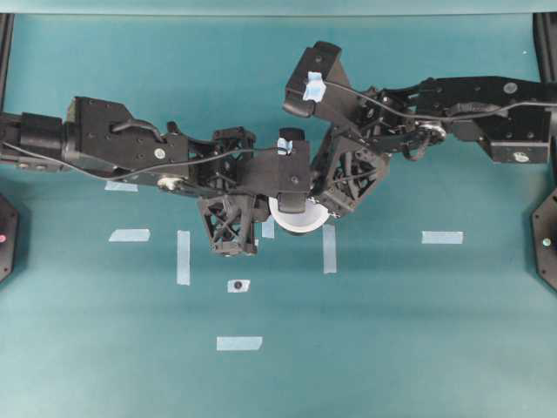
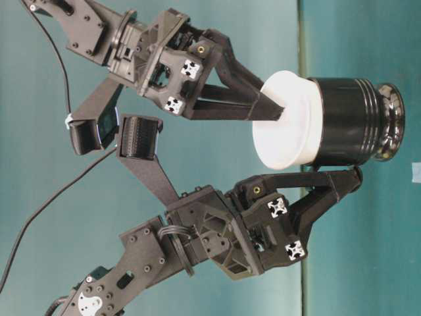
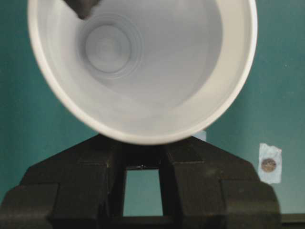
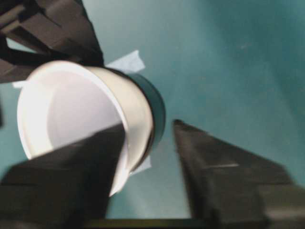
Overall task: Holding the cup holder with the left arm, the right arm places the cup into the cup holder.
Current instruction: 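Push white cup bottom-first into the black holder with right gripper, then open right gripper and release the white cup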
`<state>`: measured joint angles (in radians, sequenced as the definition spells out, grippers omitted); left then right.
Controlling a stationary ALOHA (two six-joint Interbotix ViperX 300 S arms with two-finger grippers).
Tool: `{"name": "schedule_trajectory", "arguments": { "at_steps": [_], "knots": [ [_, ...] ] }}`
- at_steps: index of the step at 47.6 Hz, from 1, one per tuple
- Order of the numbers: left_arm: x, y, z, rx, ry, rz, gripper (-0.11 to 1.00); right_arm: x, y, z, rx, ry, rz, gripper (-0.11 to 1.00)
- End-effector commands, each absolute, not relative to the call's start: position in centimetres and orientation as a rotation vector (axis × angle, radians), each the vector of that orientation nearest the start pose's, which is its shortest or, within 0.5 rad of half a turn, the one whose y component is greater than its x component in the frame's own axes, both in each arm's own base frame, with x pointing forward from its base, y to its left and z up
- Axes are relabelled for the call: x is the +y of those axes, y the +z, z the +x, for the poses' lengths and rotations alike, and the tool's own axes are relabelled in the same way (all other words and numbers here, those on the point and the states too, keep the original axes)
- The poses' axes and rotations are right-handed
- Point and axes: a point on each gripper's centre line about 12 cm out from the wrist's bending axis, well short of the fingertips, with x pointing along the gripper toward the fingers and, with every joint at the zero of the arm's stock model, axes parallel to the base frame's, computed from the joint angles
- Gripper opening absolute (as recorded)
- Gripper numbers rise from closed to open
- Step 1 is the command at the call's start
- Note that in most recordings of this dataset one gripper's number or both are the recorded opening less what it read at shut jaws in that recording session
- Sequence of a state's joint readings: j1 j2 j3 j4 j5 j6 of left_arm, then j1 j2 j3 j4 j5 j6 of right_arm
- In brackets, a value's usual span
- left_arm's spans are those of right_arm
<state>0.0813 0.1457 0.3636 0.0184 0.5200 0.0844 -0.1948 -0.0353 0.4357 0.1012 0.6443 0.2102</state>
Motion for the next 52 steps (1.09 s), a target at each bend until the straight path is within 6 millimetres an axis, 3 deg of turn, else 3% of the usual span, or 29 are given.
{"name": "schedule_trajectory", "arguments": {
  "at_steps": [1, 23, 41, 52],
  "knots": [
    [3.55, 18.31, 42.93, 0.987, 0.032, 0.059, 0.21, -6.82, 22.80, 38.23, 0.961, -0.270, 0.399, 0.63],
    [3.54, 18.37, 42.98, 0.984, 0.032, 0.057, 0.21, -7.30, 22.81, 38.16, 0.958, -0.282, 0.406, 0.66],
    [3.55, 18.36, 42.97, 0.986, 0.032, 0.059, 0.21, -7.40, 23.05, 38.07, 0.951, -0.282, 0.403, 0.91],
    [3.55, 18.31, 42.93, 0.987, 0.031, 0.060, 0.21, -7.43, 23.54, 37.79, 0.939, -0.282, 0.396, 0.92]
  ]
}}
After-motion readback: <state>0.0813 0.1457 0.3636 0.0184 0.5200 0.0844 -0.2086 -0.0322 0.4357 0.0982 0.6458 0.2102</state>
